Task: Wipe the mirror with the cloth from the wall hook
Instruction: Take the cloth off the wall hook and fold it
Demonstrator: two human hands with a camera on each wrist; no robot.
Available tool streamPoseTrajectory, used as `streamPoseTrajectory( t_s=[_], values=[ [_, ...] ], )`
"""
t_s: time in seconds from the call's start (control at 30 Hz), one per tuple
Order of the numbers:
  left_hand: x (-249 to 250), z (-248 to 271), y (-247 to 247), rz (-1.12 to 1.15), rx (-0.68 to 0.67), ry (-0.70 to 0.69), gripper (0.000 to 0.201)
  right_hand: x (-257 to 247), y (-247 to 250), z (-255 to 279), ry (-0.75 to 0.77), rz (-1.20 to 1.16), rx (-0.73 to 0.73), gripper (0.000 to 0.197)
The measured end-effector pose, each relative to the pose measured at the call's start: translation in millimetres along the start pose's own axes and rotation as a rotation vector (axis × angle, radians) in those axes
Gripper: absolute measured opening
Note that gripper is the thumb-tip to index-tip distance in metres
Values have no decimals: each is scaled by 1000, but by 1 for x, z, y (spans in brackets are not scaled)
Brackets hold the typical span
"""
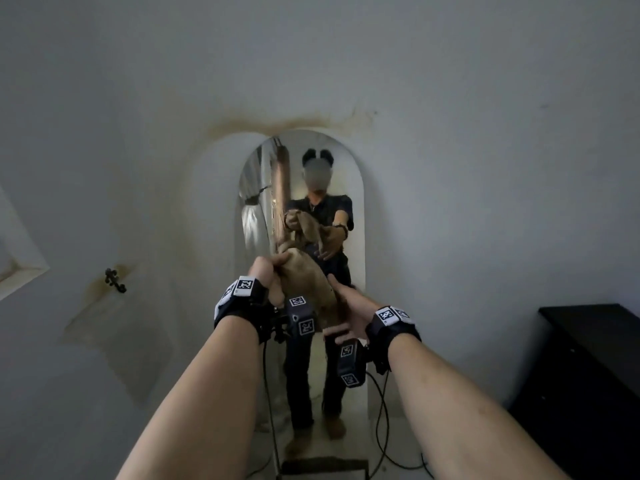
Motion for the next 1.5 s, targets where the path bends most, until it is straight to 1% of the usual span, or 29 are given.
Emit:
streamPoseTrajectory(
  t_s=[0.07, 0.13, 0.17, 0.23, 0.27, 0.3, 0.33, 0.4, 0.43, 0.5, 0.53, 0.57, 0.6, 0.63, 0.67, 0.73, 0.77, 0.83, 0.9, 0.93, 1.0, 1.07, 1.13, 1.23, 1.3, 1.33, 1.4, 1.47, 1.5],
  values=[
    [0, 7, 1, 8, -28, -7, 40, -11, 12, 1, 120, -135, 132, 56],
    [2, -9, 11, -23, -23, -37, 45, -27, 20, 7, 227, -296, 179, 55],
    [3, -21, 17, -62, -6, -73, 50, -36, 23, 13, 270, -351, 185, 51],
    [5, -53, 29, -185, 53, -130, 63, -55, 28, 24, 337, -345, 218, 34],
    [6, -58, 31, -275, 61, -132, 67, -63, 29, 29, 360, -319, 226, 24],
    [11, -54, 29, -362, 58, -147, 67, -72, 29, 32, 372, -286, 225, 17],
    [17, -55, 30, -438, 72, -162, 65, -80, 30, 32, 385, -249, 237, 16],
    [29, -57, 35, -551, 110, -162, 61, -95, 34, 30, 386, -190, 291, 21],
    [34, -69, 42, -586, 139, -152, 64, -101, 37, 29, 391, -186, 332, 23],
    [42, -84, 52, -537, 172, -140, 78, -108, 43, 27, 384, -193, 385, 34],
    [43, -90, 54, -469, 159, -121, 78, -109, 43, 26, 375, -195, 378, 41],
    [46, -78, 49, -385, 124, -105, 70, -110, 41, 24, 363, -190, 356, 51],
    [48, -58, 41, -286, 76, -95, 57, -111, 38, 24, 359, -170, 317, 62],
    [50, -44, 33, -195, 40, -84, 44, -112, 35, 22, 342, -148, 294, 80],
    [51, -34, 26, -128, -13, -79, 32, -113, 33, 20, 338, -129, 276, 89],
    [55, -27, 17, -48, -96, -86, 18, -116, 32, 19, 358, -149, 288, 81],
    [57, -27, 16, -14, -111, -97, 16, -117, 33, 18, 358, -173, 317, 79],
    [63, -27, 15, 19, -139, -123, 18, -117, 31, 21, 334, -182, 298, 82],
    [68, -36, 20, -32, -135, -139, 16, -120, 29, 23, 360, -152, 265, 85],
    [70, -44, 23, -79, -107, -154, 20, -124, 32, 24, 406, -162, 283, 83],
    [73, -53, 29, -211, -49, -211, 37, -131, 44, 29, 469, -223, 388, 64],
    [76, -49, 32, -320, -7, -250, 45, -132, 56, 32, 458, -221, 466, 61],
    [78, -47, 31, -345, -7, -261, 53, -130, 61, 34, 432, -151, 481, 52],
    [82, -42, 25, -382, -15, -278, 42, -128, 59, 37, 416, -39, 441, 39],
    [85, -31, 21, -428, 29, -328, 28, -128, 61, 37, 388, 74, 423, 41],
    [87, -28, 20, -461, 56, -360, 30, -129, 63, 38, 377, 142, 420, 42],
    [88, -28, 17, -519, 72, -416, 45, -134, 68, 42, 358, 310, 447, 35],
    [85, -29, 12, -585, 8, -424, 72, -142, 75, 47, 341, 534, 487, 22],
    [83, -28, 10, -627, -30, -432, 79, -145, 75, 51, 322, 649, 498, 17]
  ],
)
Point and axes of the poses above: each hand's wrist, its own z-axis away from the middle knuckle, its own y-axis out of the back of the hand, x = y × z, the point moved 5 cm from there along -z, towards the middle knuckle, and after that the axes turned 6 degrees about z, right-handed, at the moved point
